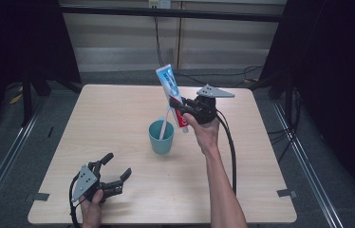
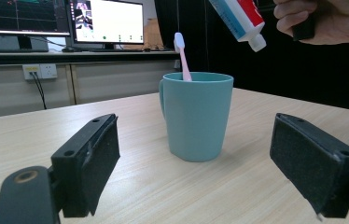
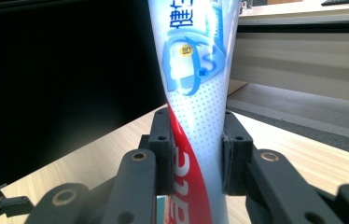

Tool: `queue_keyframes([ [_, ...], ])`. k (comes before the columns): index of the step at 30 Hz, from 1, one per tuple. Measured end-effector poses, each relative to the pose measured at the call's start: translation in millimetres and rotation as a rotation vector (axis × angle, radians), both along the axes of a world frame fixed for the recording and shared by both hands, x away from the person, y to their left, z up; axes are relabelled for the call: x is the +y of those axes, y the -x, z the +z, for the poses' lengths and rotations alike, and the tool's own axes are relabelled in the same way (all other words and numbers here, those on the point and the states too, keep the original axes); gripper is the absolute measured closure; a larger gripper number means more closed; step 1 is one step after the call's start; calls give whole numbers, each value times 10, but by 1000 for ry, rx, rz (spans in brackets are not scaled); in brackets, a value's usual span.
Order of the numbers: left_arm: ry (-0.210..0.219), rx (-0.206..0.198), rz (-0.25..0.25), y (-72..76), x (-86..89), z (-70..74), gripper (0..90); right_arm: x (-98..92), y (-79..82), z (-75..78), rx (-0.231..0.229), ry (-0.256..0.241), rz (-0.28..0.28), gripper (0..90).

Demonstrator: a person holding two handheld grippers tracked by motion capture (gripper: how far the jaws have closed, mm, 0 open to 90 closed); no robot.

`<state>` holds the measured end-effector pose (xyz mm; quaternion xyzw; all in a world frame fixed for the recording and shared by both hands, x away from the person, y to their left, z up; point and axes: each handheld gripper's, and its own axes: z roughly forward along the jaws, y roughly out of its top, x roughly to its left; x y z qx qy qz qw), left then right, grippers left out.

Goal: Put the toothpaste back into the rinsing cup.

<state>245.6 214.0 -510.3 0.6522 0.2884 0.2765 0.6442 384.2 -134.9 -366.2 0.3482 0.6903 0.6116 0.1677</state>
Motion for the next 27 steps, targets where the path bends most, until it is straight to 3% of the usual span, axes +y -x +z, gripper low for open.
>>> queue_keyframes([
  [18,-1,-1,-4,1,3,0,157,230,-84,22,-5,-12,22,707],
  [27,0,-1,-5,1,3,0,157,300,-166,-59,18,-16,38,706],
])
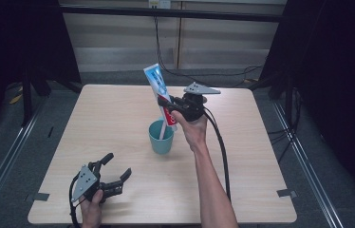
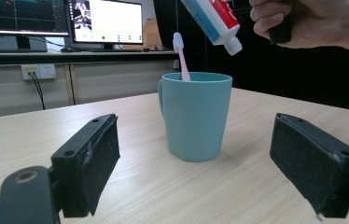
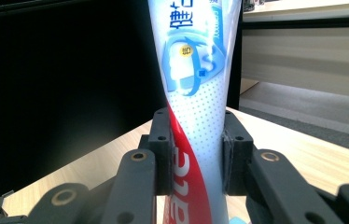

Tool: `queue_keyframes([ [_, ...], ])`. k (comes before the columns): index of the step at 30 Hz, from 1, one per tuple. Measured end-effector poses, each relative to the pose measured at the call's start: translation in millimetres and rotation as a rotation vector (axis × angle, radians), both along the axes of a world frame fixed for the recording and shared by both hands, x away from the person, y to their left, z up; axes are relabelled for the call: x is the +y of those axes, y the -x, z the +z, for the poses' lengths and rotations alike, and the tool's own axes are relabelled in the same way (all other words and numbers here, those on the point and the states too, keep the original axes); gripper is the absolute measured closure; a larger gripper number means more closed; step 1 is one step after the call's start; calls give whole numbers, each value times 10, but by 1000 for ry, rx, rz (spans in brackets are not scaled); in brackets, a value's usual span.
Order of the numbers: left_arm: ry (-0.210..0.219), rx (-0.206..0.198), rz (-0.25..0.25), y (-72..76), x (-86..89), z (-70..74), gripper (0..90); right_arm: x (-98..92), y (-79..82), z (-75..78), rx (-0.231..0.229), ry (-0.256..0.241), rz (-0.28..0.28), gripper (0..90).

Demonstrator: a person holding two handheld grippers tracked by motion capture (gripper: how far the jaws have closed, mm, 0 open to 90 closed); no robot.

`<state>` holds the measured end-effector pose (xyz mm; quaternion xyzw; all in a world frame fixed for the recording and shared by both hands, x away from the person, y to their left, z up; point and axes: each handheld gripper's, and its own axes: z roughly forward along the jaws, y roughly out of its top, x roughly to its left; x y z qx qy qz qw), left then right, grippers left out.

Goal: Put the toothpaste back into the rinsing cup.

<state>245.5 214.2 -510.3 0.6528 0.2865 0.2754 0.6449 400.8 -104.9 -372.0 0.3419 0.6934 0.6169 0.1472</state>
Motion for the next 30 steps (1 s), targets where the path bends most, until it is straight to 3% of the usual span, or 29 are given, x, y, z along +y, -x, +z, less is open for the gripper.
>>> queue_keyframes([
  [30,0,-3,-11,-3,5,0,157,178,-136,-241,44,10,41,703],
])
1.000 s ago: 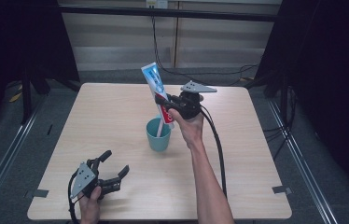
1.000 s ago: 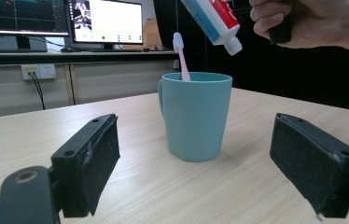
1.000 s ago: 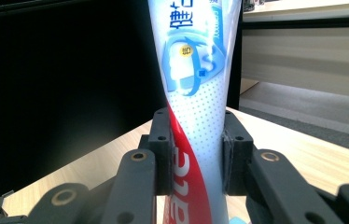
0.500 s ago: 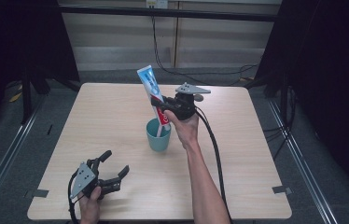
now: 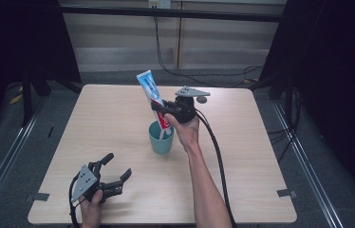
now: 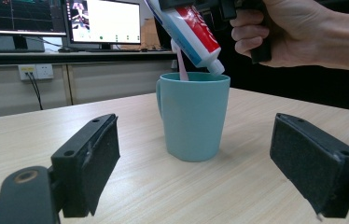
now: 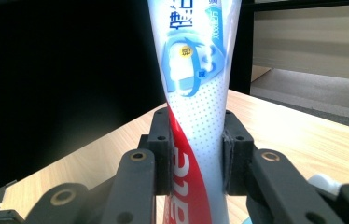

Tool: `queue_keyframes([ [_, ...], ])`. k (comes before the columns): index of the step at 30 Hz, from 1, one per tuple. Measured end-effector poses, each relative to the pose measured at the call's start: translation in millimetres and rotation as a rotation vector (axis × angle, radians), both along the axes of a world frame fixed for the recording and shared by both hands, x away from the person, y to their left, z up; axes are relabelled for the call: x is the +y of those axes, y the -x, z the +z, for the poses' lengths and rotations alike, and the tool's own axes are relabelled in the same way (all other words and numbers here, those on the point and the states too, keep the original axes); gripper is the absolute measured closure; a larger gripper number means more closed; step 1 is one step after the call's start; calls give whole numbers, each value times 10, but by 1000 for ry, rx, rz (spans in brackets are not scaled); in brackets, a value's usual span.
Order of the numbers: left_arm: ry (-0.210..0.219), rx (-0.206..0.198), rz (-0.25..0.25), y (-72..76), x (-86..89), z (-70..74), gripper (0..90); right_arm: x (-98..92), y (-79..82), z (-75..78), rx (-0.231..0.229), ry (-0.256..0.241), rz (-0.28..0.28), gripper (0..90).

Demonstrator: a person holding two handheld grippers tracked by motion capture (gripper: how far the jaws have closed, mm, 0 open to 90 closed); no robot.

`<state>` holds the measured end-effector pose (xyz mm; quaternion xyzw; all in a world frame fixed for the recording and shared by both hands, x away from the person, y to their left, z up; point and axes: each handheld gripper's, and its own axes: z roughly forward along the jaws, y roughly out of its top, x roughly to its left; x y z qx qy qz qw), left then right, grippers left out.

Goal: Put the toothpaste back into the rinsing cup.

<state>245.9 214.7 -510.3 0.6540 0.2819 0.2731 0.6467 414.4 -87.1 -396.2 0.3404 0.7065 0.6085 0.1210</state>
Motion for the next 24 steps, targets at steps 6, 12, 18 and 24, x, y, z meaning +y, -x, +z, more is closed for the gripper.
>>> queue_keyframes([
  [6,1,1,-1,1,0,0,157,-2,-8,-87,16,8,-10,703],
  [12,4,4,1,5,-4,-1,157,-2,-11,-179,30,6,-4,703],
  [18,4,4,1,5,-3,-1,157,-1,12,-252,39,22,0,704],
  [24,-3,-4,-1,1,2,1,157,-13,25,-289,45,24,-2,702],
])
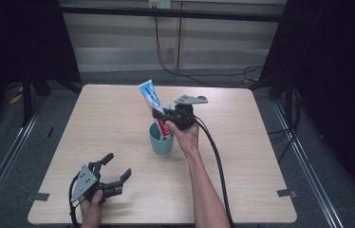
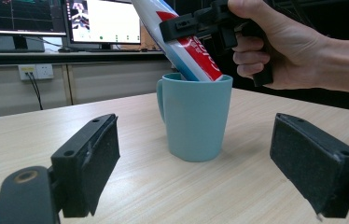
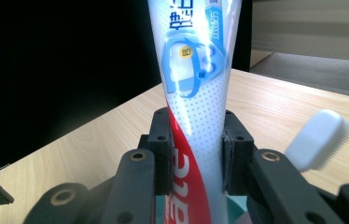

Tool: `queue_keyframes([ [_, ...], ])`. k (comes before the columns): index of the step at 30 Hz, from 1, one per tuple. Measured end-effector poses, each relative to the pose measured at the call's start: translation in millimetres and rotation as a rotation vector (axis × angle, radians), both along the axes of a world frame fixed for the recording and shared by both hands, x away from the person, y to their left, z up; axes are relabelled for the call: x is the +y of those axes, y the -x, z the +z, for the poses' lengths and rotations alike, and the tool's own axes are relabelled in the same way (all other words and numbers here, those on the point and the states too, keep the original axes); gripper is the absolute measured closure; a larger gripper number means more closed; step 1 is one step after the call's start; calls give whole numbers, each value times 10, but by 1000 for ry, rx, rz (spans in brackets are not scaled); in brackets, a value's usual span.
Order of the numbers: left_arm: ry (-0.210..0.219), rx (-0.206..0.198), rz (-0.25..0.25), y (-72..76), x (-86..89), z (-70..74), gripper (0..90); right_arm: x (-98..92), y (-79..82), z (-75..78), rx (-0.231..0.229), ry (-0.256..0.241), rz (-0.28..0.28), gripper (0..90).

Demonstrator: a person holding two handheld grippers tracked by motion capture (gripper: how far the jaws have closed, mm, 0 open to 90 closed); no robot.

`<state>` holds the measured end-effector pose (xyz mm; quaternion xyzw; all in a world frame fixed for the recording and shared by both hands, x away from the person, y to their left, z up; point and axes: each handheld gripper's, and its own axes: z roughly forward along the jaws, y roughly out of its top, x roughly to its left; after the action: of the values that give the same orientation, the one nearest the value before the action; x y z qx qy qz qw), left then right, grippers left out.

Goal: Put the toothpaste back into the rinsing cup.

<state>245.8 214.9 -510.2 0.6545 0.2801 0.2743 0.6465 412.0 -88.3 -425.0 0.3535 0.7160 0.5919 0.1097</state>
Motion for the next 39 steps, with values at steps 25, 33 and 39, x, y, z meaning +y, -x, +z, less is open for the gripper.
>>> queue_keyframes([
  [25,7,6,2,5,-5,0,157,-147,132,-154,17,38,-9,699],
  [33,7,6,1,5,-5,0,157,-224,187,-208,24,41,-20,697],
  [39,7,7,0,4,-5,0,157,-250,237,-238,24,55,-22,697],
])
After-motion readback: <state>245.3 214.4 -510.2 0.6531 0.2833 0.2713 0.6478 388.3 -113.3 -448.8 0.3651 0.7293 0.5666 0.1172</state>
